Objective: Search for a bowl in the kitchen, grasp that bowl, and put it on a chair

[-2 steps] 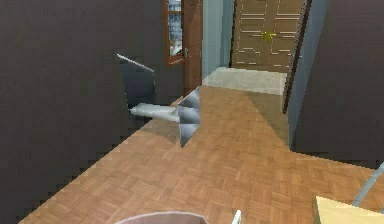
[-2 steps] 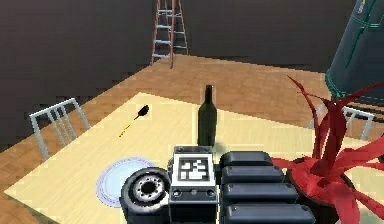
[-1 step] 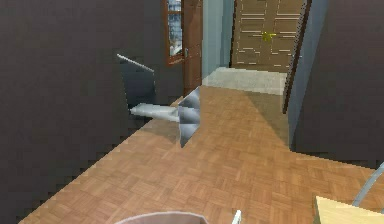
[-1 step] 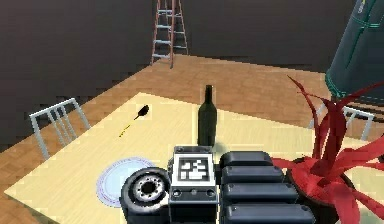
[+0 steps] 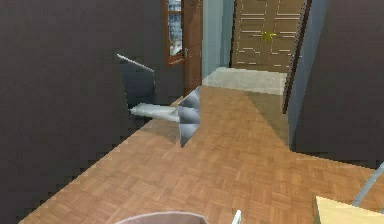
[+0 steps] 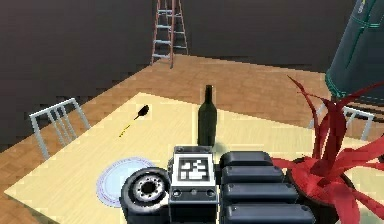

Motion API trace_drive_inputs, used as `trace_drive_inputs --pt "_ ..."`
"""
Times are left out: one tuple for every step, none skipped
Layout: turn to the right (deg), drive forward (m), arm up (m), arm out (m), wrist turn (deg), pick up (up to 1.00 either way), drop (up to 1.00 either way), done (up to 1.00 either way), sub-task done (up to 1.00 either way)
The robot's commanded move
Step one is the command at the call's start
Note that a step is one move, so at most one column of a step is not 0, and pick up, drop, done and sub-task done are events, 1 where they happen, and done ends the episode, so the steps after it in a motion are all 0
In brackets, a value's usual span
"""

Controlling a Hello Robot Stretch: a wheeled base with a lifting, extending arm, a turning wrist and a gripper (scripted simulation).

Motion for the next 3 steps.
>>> trace_drive_inputs --pt "45.0 0.00 0.00 0.00 0.0 0.00 0.00 0.00 0.00" --pt "30.0 0.00 0.00 0.00 0.0 0.00 0.00 0.00 0.00" --pt "45.0 0.00 0.00 0.00 0.0 0.00 0.00 0.00 0.00"
